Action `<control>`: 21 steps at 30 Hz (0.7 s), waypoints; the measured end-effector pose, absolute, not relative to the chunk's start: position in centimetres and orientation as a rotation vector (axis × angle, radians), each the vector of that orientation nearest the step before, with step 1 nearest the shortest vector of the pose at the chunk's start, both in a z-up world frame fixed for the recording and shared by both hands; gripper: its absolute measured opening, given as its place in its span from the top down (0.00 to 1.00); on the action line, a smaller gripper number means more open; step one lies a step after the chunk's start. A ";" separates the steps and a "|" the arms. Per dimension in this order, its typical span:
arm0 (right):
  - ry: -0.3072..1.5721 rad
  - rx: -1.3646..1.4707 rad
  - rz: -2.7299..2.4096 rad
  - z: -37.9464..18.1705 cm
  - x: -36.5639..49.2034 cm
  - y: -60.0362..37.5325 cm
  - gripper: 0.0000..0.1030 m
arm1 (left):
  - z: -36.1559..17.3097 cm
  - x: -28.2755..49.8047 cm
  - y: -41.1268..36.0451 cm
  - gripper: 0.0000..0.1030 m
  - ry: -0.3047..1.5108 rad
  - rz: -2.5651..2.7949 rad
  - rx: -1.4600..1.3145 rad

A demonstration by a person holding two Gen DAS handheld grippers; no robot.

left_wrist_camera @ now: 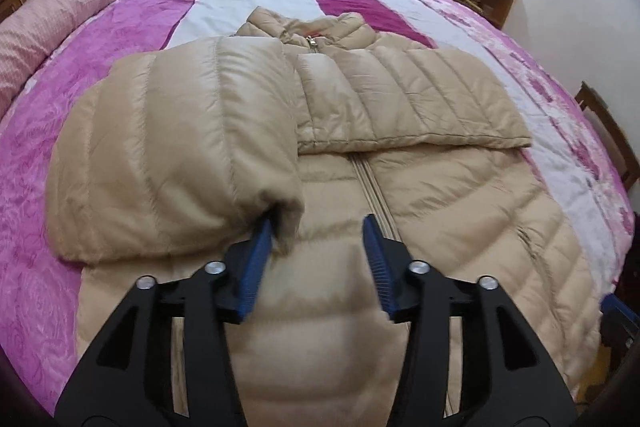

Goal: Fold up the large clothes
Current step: 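Fold the side panel inward toward the zipper and release, then grasp the opposite side panel edge with the right tool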

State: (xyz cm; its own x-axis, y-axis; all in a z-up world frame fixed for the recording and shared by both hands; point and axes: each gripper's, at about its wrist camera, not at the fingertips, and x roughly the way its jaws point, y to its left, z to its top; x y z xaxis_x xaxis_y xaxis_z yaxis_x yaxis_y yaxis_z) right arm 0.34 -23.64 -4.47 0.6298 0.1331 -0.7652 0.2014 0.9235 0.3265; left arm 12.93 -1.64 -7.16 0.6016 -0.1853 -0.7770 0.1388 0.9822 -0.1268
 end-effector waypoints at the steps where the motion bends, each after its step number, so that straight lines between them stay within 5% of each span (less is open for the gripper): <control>1: 0.893 0.404 -0.034 -4.3 0.4 -23.5 0.26 | -6.8 12.3 -1.1 0.51 0.907 -0.185 -0.070; 21: 0.858 0.243 0.268 1.9 4.0 -8.7 0.26 | -3.7 8.5 12.4 0.49 1.004 -0.040 -0.077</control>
